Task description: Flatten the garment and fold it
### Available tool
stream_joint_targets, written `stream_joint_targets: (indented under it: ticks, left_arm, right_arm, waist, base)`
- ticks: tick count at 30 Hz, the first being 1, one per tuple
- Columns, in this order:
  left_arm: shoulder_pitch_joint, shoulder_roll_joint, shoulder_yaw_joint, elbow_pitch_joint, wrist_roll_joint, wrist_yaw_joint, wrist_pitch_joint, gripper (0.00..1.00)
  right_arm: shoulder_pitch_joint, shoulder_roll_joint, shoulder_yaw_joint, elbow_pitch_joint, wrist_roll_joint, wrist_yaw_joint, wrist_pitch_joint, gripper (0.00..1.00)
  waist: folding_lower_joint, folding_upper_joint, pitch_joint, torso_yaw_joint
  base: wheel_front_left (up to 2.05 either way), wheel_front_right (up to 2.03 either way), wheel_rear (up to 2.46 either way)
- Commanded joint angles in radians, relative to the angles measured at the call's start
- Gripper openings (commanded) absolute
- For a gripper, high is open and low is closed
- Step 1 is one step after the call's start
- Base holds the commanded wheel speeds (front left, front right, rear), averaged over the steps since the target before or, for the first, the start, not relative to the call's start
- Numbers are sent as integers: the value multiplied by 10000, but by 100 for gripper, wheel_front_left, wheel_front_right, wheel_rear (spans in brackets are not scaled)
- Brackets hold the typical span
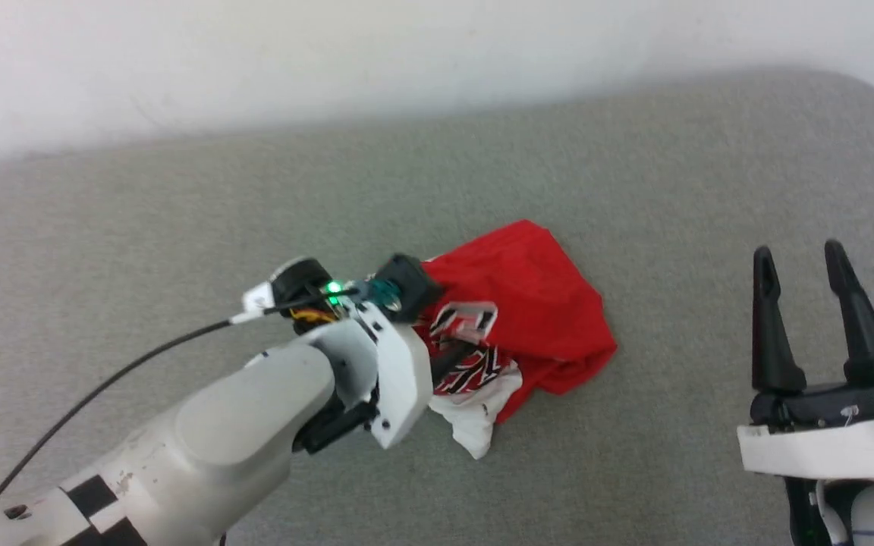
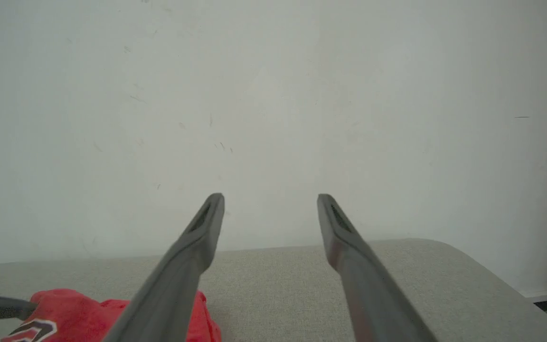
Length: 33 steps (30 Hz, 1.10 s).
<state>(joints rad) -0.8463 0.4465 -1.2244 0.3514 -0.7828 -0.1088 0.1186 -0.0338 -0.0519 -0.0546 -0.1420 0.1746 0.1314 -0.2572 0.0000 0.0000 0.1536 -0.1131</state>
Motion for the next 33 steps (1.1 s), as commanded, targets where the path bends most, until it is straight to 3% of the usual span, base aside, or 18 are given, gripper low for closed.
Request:
stream_joint_targets:
  ticks: [1,2,9,12,13,16,19,25,33]
  left_arm:
    - [64,31,178,-10,105,173,-354,100]
    - [159,82,497,-137,213,563,-1090,100]
    - [858,201,1884,-501,723,2630,-3584,100]
    - [1379,222,2923,-849,1261,3803,-3787,100]
    - [1379,222,2923,-849,1261,3803,-3787,100]
    - [2383,129,4667,-1833,2107,4808,-3798,100]
    - [3719,-47,6374,-2603,2904,5444,-3800,100]
    - [6052,-842,9018,-3471,4265,5505,-3802,100]
    - [8099,-2108,10596,-3425,5451,4386,-3803,100]
  right_arm:
    - [152,17,-7,42,-38,-7,-46,100]
    - [308,17,-25,53,-51,-7,-46,100]
    - [589,17,-110,45,-69,-7,-46,100]
    - [619,17,-135,45,-70,-7,-46,100]
    - [619,17,-135,45,-70,-7,-46,100]
    - [630,17,-178,32,-73,-7,-46,100]
    - [640,17,-218,56,-85,-7,-46,100]
    - [690,17,-360,218,-52,-7,-46,100]
    - [951,17,-549,766,62,-7,-46,100]
  waist:
    - [0,0,-724,594]
    - [0,0,-947,800]
    - [0,0,-1386,1455]
    - [0,0,-1433,1615]
    - [0,0,-1433,1615]
    - [0,0,-1417,1717]
    - [0,0,-1420,1753]
    - [0,0,-1436,1798]
    - [0,0,-1605,1761]
  base:
    - [0,0,0]
    - [0,0,0]
    - [0,0,0]
    - [0,0,0]
    - [0,0,0]
    - [0,0,0]
    - [0,0,0]
    - [0,0,0]
    - [0,0,0]
